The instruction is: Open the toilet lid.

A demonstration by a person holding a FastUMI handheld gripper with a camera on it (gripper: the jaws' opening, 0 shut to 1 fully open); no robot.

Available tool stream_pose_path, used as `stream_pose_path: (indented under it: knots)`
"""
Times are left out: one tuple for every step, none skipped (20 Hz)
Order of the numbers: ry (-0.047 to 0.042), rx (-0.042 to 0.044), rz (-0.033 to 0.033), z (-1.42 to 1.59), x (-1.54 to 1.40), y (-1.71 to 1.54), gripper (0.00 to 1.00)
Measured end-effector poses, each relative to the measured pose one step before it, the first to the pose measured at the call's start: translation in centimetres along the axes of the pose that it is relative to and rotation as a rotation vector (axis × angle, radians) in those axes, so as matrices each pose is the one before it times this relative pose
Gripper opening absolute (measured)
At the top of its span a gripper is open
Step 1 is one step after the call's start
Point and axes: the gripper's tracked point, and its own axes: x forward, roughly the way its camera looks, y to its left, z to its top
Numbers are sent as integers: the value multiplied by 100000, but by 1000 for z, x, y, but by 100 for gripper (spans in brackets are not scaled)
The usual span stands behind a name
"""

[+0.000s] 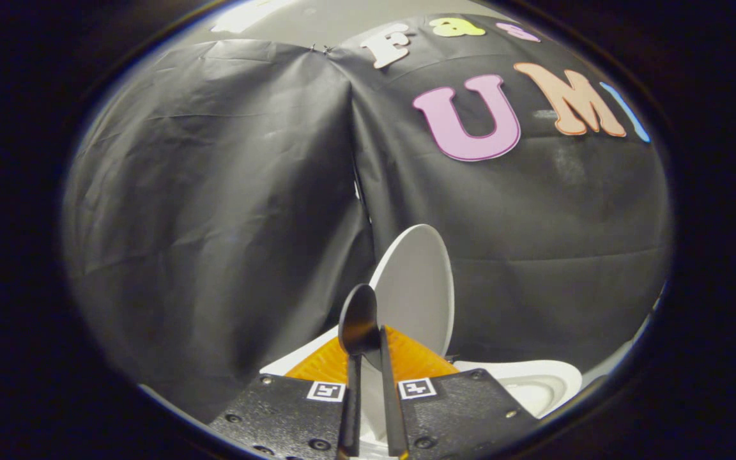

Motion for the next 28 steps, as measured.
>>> stream_pose_path:
  knots:
    - [-169,-158,1197,21,250,484,19]
    - [-203,1409,1515,-34,606,521,19]
    - [18,1157,1752,3,29,424,19]
    - [-154,505,1085,-159,222,282,19]
    - [-201,-134,128,-54,174,266,19]
    - [-576,-676,-435,110,45,188,20]
    - [-237,-140,-796,-8,1,11,20]
    - [-406,-19,-690,-64,30,-114,24]
    - [250,-29,-716,40,88,-33,27]
    - [404,63,-114,-147,-110,153,31]
    - [522,539,-17,-79,-142,98,35]
    - [53,767,292,17,-111,135,39]
    - [-2689,1821,3036,657,-623,507,42]
    - [-4822,1230,3913,854,-863,588,46]
    - [-5321,-867,1354,1303,-791,570,50]
    - [-3567,-1454,-796,1118,-1030,-11,53]
    - [-2073,-1878,-1835,970,-780,-244,57]
    - [-1079,-2169,-2207,717,-771,-331,57]
    - [-1321,-2272,-2594,846,-981,-424,57]
    - [-1121,-1458,-1983,796,-1013,-588,58]
    - [-1193,-904,-1574,863,-856,-599,58]
    - [-1267,-351,-1898,783,-984,-922,58]
    - [-1376,-432,-2477,546,-1064,-1210,58]
    - [-708,-403,-2825,387,-1085,-1302,59]
    - [-1360,-609,-2996,438,-1206,-1323,59]
    - [-1419,-532,-2653,508,-1171,-1426,59]
    - [-1240,-148,-2783,457,-1164,-1499,59]
    - [-485,170,-3439,421,-938,-1773,59]
